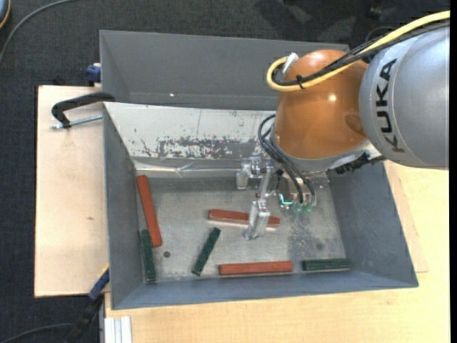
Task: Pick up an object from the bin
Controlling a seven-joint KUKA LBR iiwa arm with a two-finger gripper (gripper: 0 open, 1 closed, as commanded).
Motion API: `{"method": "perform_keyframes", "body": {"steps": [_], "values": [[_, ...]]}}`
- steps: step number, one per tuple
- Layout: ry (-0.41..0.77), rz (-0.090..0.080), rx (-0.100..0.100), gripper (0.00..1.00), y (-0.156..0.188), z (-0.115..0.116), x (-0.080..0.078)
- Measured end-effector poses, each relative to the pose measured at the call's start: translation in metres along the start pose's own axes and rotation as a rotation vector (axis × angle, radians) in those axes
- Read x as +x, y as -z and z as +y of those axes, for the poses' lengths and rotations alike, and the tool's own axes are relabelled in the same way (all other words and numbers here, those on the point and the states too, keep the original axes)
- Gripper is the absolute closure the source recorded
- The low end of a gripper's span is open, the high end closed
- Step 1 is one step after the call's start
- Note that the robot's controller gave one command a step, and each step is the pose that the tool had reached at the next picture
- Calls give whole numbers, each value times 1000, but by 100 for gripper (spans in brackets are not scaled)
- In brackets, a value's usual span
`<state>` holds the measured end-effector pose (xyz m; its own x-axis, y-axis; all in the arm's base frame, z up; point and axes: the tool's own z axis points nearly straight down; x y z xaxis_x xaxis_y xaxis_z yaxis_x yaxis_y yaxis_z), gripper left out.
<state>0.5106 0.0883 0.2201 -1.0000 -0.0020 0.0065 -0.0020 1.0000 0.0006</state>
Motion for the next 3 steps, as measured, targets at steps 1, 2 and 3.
{"method": "perform_keyframes", "body": {"steps": [1,2,3], "values": [[-36,0,0,0,-148,-6,-39],[-38,-5,-1,100,-143,-6,-40],[3,-23,-3,100,85,11,-64]]}}
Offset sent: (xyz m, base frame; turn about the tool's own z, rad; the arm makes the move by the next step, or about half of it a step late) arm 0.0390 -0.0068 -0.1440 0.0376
